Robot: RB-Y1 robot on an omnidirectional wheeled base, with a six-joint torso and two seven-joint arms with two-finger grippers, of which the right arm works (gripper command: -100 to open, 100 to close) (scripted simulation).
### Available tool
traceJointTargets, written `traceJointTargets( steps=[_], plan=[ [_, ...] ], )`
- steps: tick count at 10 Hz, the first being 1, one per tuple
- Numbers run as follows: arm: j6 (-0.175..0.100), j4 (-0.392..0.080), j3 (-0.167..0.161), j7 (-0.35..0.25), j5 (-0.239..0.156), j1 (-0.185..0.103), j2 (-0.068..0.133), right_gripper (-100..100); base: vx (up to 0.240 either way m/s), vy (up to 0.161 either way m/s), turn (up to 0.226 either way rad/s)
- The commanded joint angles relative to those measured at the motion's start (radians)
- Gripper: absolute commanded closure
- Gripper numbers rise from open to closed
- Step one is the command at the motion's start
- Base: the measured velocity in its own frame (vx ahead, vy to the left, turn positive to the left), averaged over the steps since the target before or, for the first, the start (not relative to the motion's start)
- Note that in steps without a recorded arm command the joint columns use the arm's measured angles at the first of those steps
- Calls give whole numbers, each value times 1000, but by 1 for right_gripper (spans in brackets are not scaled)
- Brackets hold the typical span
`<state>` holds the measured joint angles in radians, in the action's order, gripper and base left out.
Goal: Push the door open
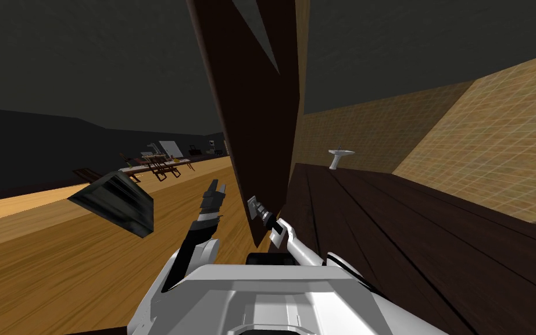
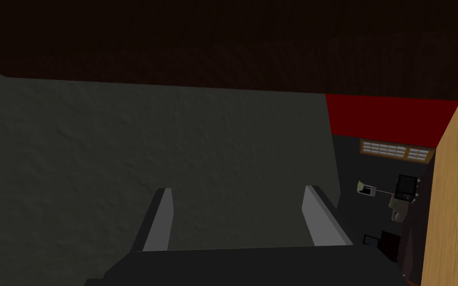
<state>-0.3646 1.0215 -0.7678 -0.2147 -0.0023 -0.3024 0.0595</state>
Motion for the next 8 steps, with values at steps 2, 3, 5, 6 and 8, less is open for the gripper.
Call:
traceJointTargets(
  steps=[2, 3, 5, 6, 8],
  plan=[
    [-4, -13, 47, -1, 16, -10, 3, 100, 61, 156, 12],
    [-5, -17, 67, -3, 25, -10, 7, 100, 55, 160, 14],
    [-6, -21, 91, -6, 35, -11, 10, 100, 43, 127, 3],
    [-6, -24, 103, -7, 40, -11, 12, 100, 21, 84, 6],
    [-7, -29, 128, -9, 51, -11, 15, 100, 42, 81, 2]
  ],
)
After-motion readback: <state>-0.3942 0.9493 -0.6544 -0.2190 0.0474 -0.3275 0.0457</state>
